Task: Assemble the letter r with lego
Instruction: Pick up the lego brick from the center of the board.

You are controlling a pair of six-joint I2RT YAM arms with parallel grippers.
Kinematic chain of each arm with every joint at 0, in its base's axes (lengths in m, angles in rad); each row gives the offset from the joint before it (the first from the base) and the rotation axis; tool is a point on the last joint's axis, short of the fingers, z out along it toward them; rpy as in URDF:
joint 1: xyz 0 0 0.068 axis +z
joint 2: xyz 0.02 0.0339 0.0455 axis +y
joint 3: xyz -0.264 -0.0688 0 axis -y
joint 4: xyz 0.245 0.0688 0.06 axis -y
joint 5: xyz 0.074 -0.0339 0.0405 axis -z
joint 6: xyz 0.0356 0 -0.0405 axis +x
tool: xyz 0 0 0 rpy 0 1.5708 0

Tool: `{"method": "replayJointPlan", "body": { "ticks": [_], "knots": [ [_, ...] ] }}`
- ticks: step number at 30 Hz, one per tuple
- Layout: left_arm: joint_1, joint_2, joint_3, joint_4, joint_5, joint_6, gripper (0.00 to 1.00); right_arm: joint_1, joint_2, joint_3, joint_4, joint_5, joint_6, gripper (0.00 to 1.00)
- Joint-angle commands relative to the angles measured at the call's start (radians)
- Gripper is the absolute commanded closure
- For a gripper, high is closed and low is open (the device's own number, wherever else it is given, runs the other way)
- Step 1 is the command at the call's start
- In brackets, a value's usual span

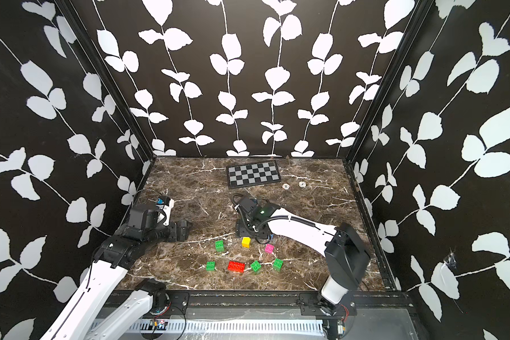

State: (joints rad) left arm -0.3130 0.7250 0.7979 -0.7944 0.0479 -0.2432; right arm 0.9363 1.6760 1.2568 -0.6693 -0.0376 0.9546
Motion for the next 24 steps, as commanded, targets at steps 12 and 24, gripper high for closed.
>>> {"method": "replayJointPlan", "body": {
  "ticks": [12,24],
  "knots": [
    [-0.006,-0.028,-0.031,0.032,0.053,0.033,0.01,0.039,0.096,0.087,-0.114,0.085,0.134,0.27],
    [-0.006,-0.016,-0.036,0.044,0.054,0.038,0.01,0.043,0.174,0.094,-0.072,0.054,0.142,0.35]
  ]
}}
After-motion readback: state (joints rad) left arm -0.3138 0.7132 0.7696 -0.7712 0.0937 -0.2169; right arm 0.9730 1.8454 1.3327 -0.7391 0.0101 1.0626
